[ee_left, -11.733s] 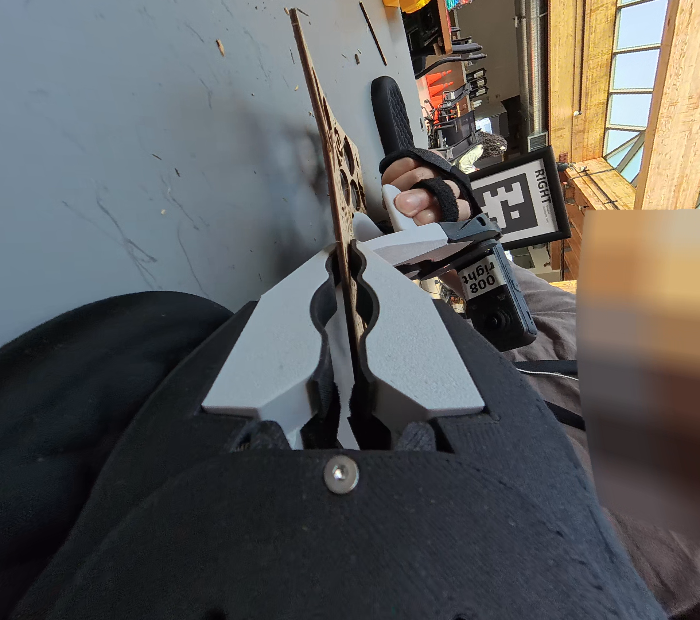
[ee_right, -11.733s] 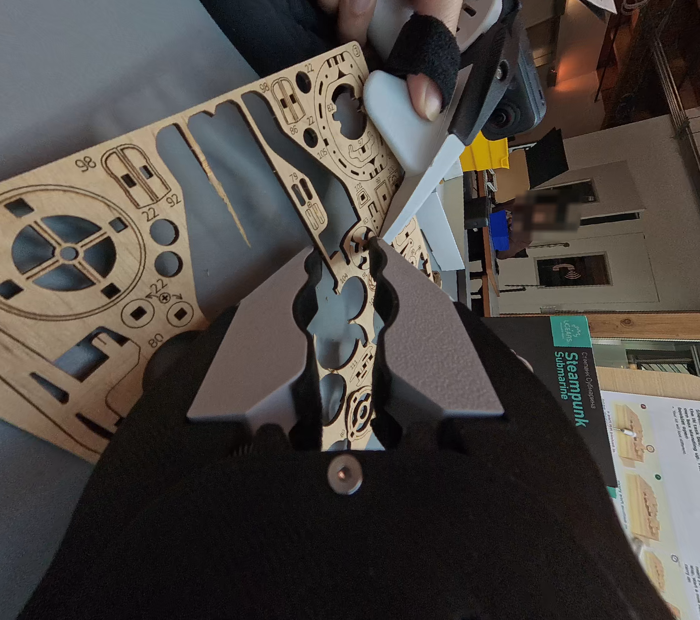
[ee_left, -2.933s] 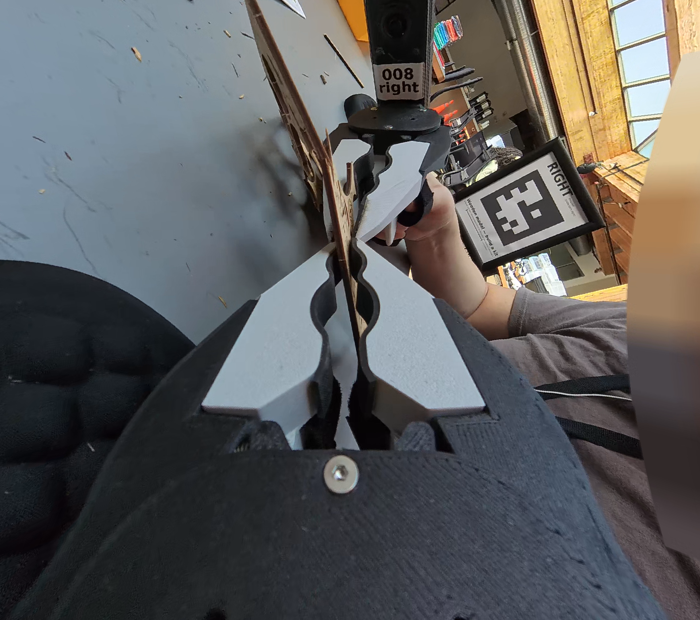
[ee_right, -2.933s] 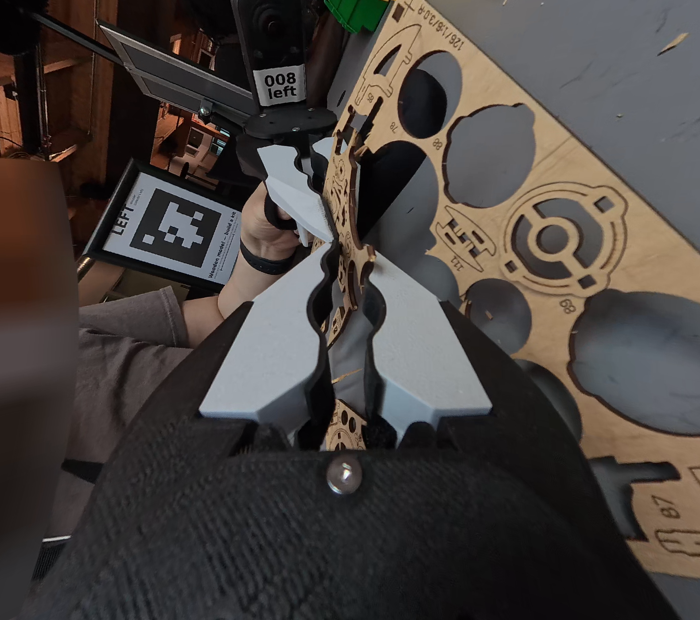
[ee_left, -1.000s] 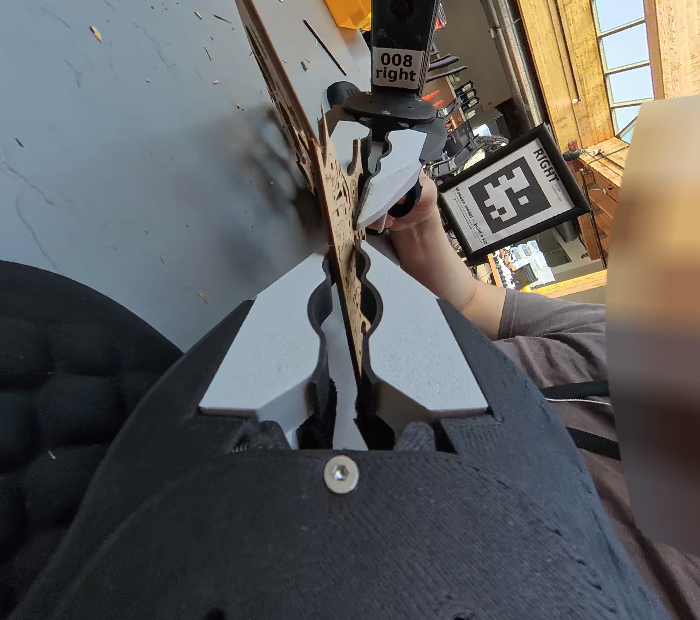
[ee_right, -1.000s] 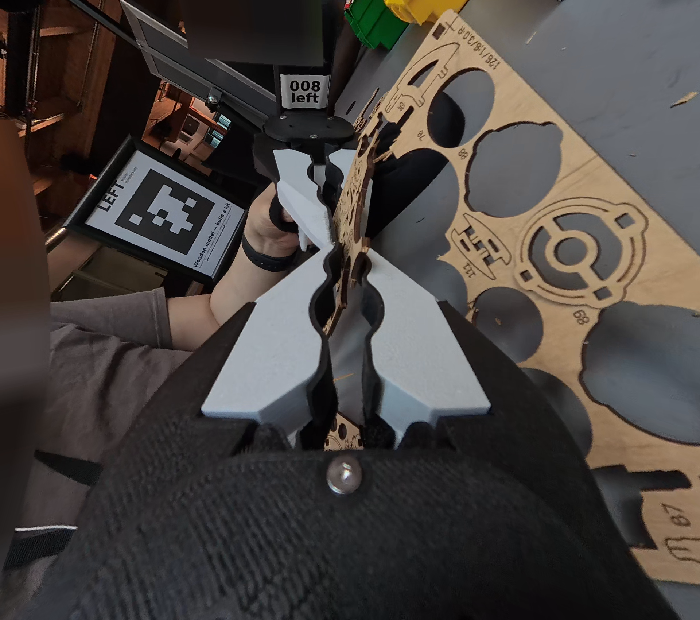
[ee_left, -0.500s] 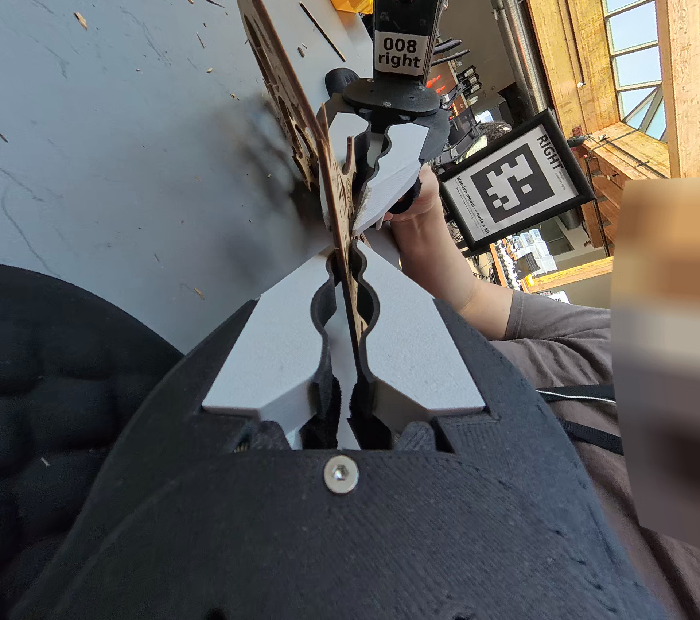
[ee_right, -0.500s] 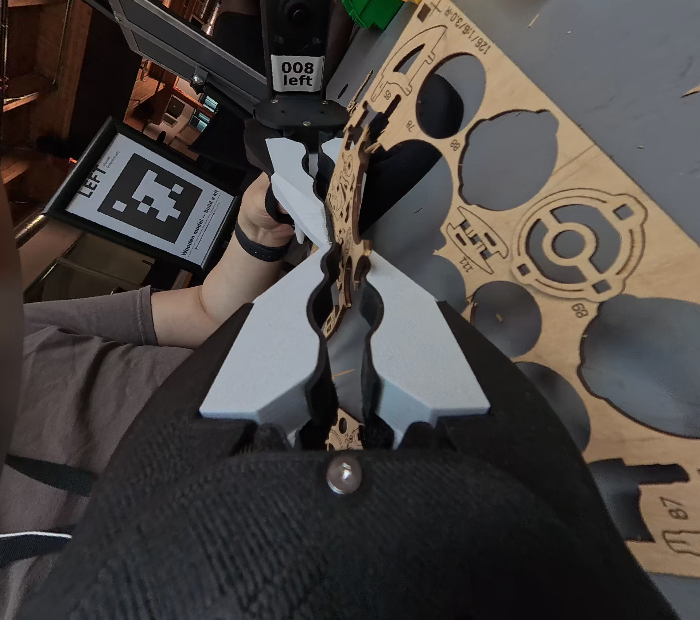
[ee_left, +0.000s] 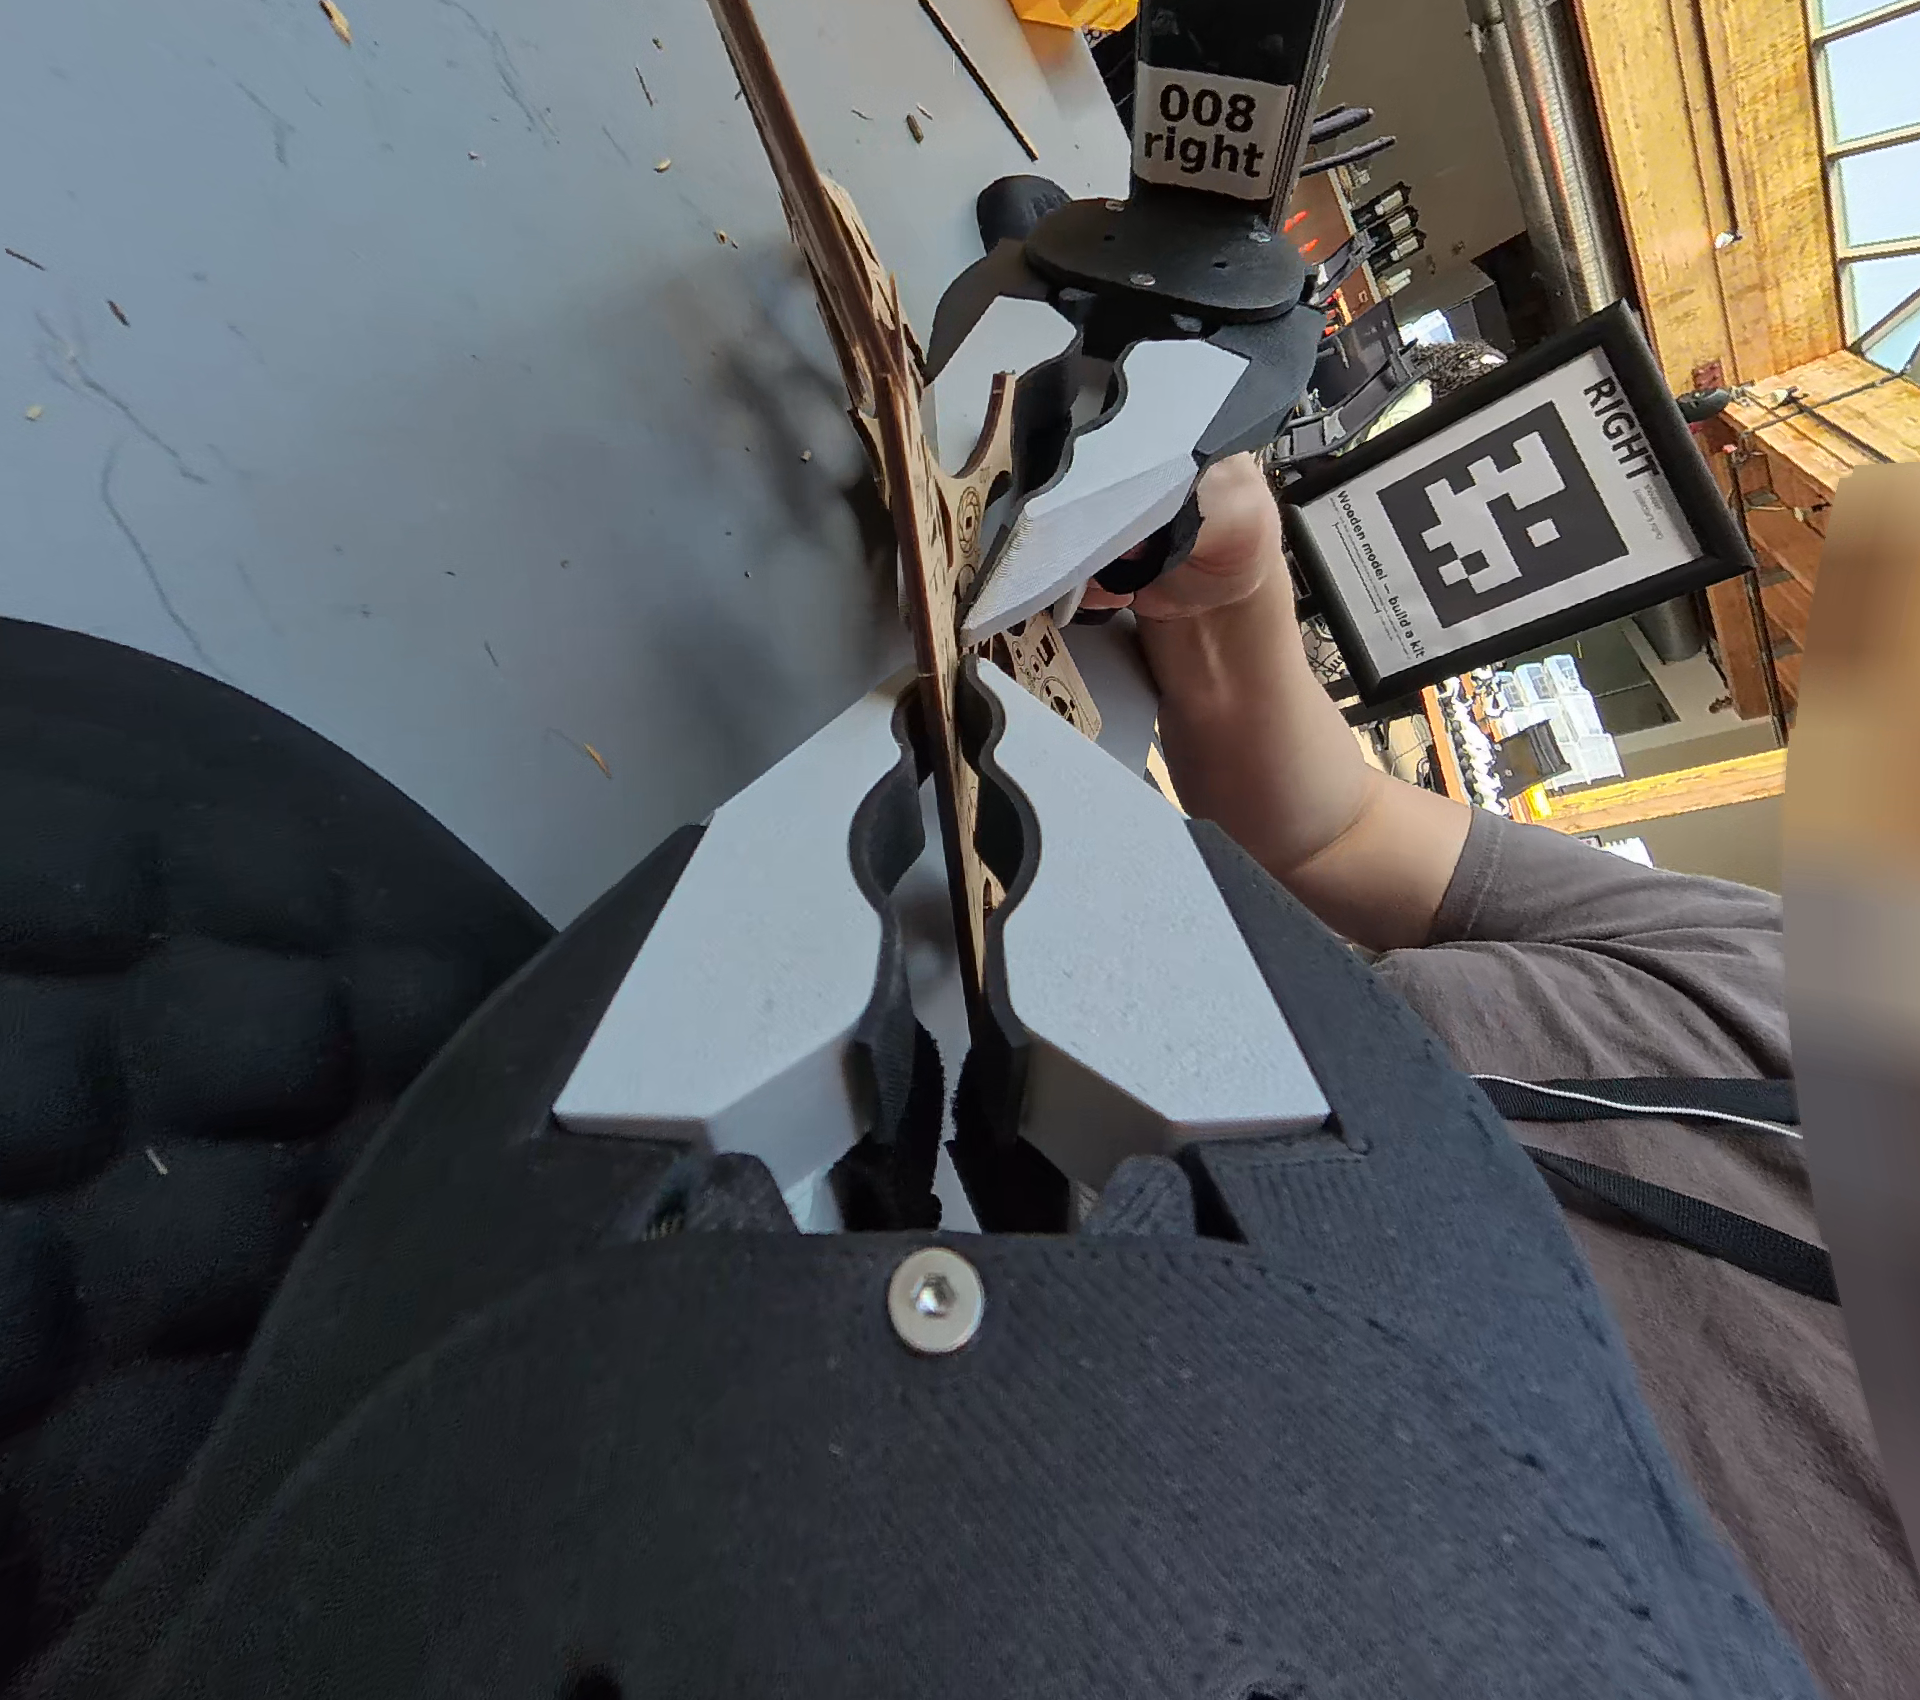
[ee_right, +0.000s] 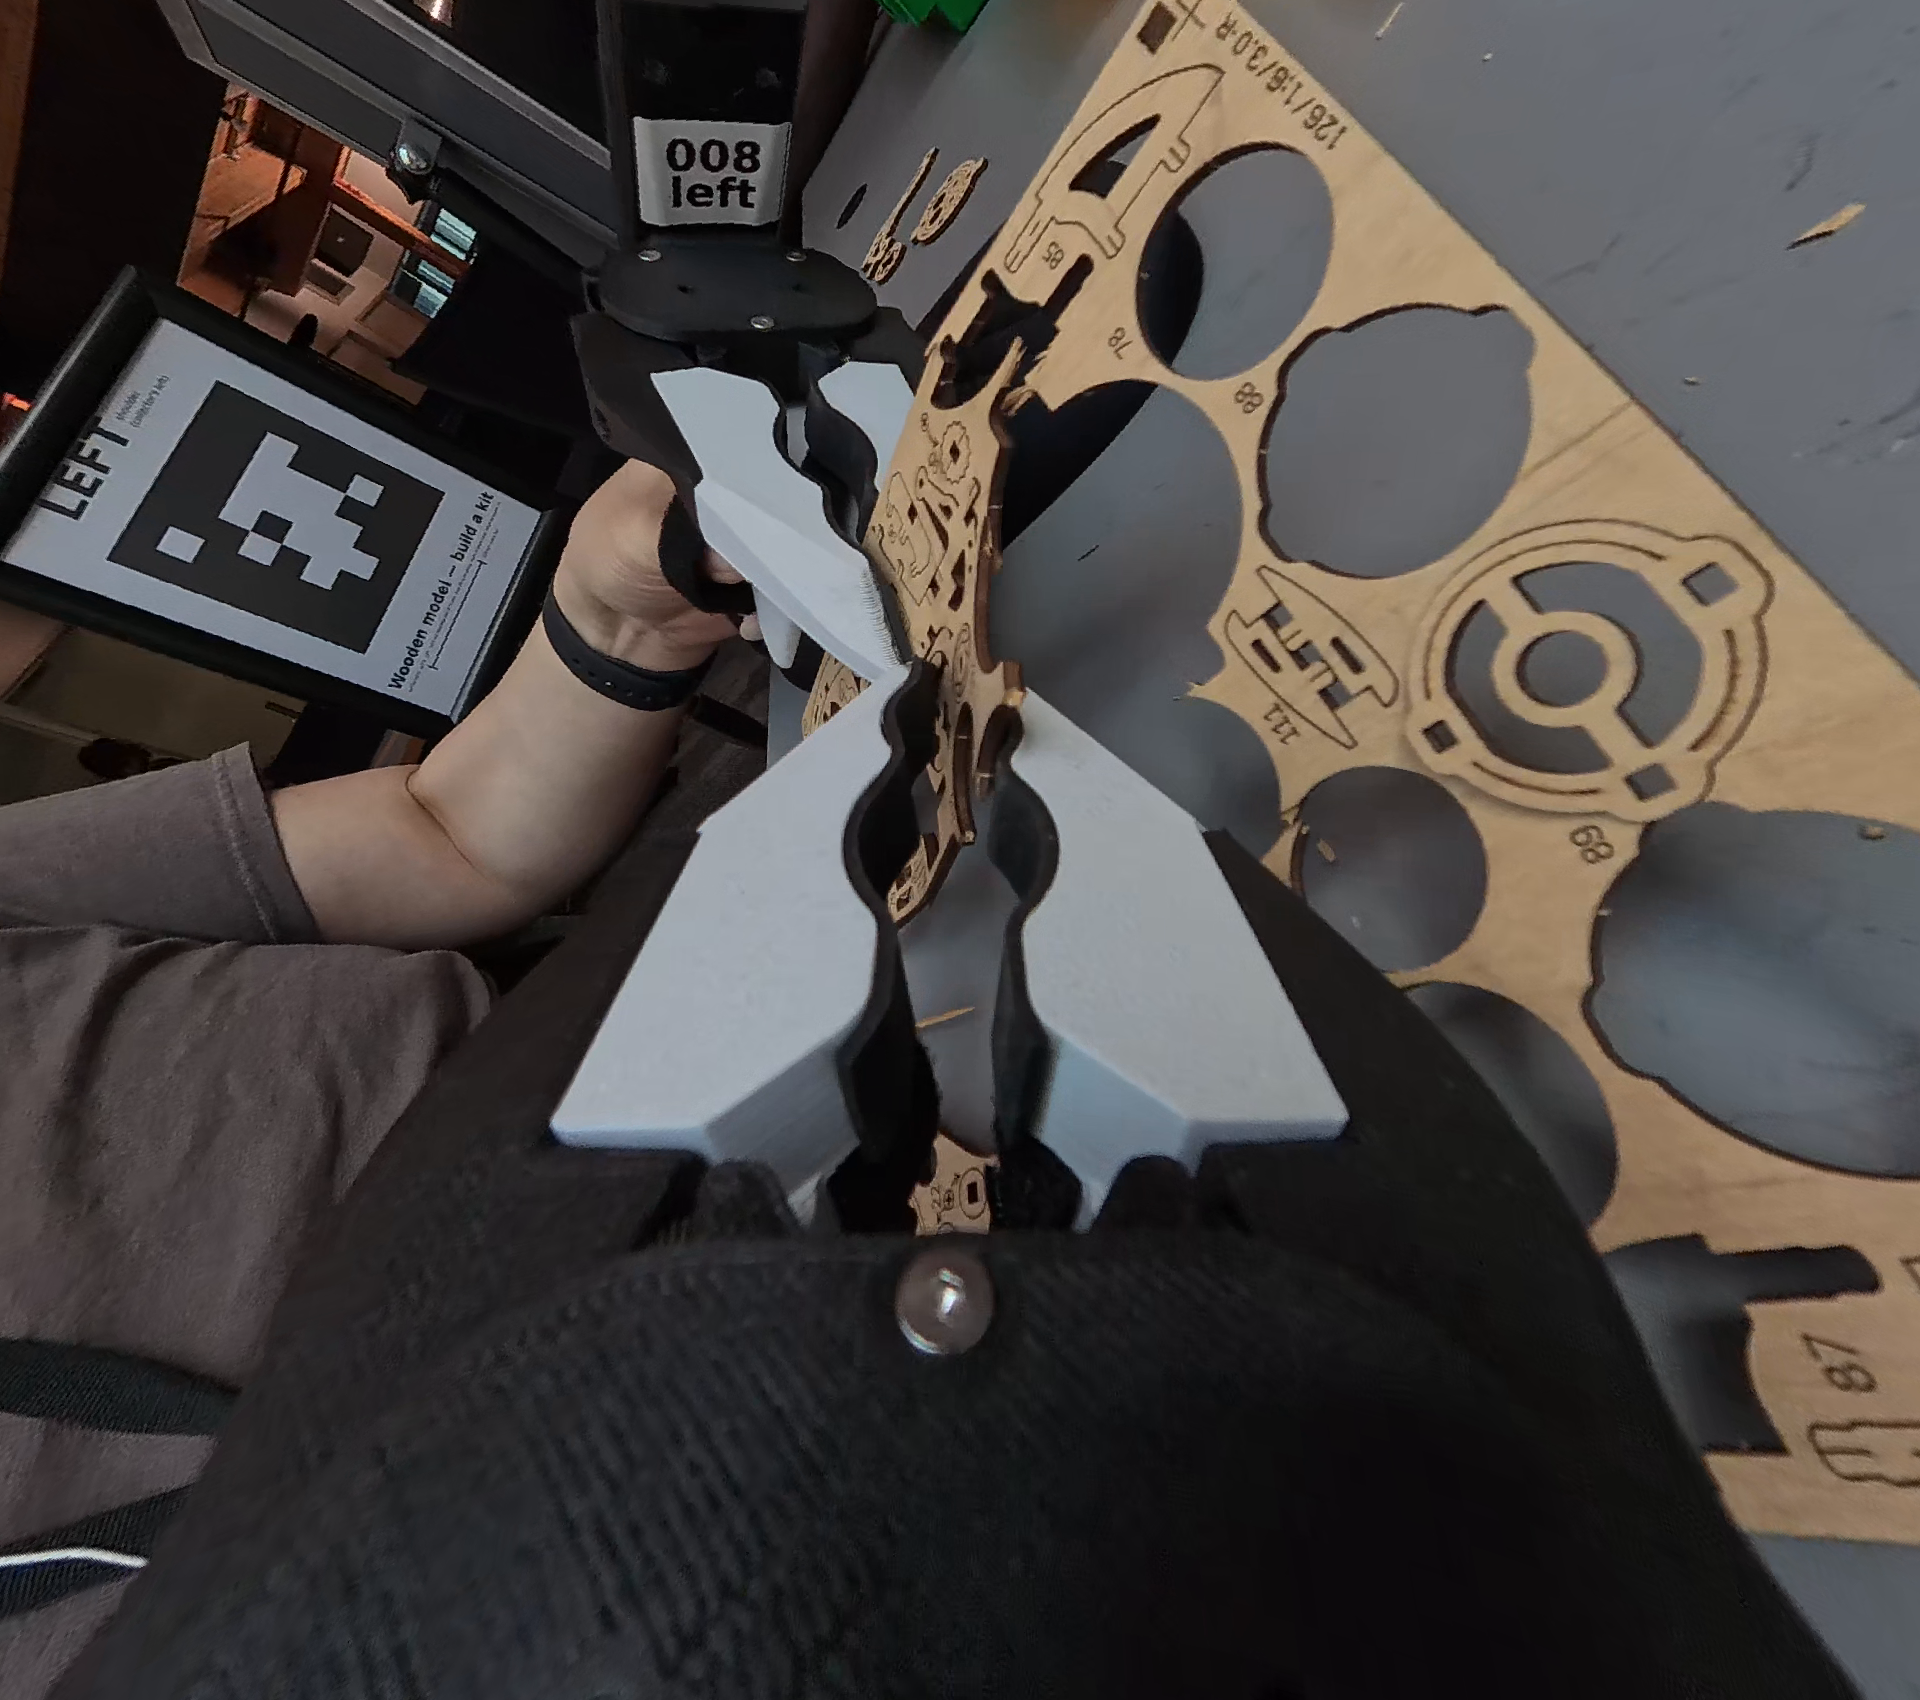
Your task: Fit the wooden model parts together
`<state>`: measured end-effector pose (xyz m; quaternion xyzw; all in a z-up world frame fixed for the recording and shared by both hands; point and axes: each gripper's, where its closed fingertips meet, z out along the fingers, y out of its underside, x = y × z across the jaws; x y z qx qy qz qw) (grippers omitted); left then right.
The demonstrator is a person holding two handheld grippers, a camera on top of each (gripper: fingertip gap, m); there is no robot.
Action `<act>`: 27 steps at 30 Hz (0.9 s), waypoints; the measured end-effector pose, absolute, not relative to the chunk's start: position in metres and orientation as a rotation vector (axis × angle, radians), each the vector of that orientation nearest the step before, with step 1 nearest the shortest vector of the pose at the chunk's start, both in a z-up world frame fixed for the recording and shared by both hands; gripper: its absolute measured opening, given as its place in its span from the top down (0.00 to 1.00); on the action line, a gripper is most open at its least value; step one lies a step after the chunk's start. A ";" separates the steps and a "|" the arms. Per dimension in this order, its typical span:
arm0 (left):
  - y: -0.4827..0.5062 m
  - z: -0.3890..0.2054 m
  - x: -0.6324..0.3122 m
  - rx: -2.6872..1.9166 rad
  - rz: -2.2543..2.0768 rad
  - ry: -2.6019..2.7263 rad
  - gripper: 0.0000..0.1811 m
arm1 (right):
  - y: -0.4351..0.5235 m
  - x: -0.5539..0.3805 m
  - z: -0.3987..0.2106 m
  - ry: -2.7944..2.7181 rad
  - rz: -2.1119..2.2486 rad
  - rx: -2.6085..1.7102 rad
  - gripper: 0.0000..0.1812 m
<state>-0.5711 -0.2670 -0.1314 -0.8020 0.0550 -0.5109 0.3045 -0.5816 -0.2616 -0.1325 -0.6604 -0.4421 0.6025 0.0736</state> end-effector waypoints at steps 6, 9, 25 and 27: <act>-0.265 -0.130 -0.572 -2.120 -1.377 0.128 0.99 | -0.260 -0.583 -0.131 -1.312 1.819 -1.977 0.96; -0.267 -0.123 -0.570 -2.079 -1.478 0.135 0.99 | -0.263 -0.578 -0.127 -1.314 1.890 -1.972 0.94; -0.271 -0.122 -0.563 -2.095 -1.454 0.241 0.97 | -0.261 -0.574 -0.113 -1.309 1.976 -1.860 0.99; -0.271 -0.121 -0.563 -2.086 -1.466 0.230 0.97 | -0.261 -0.574 -0.113 -1.301 1.986 -1.869 0.99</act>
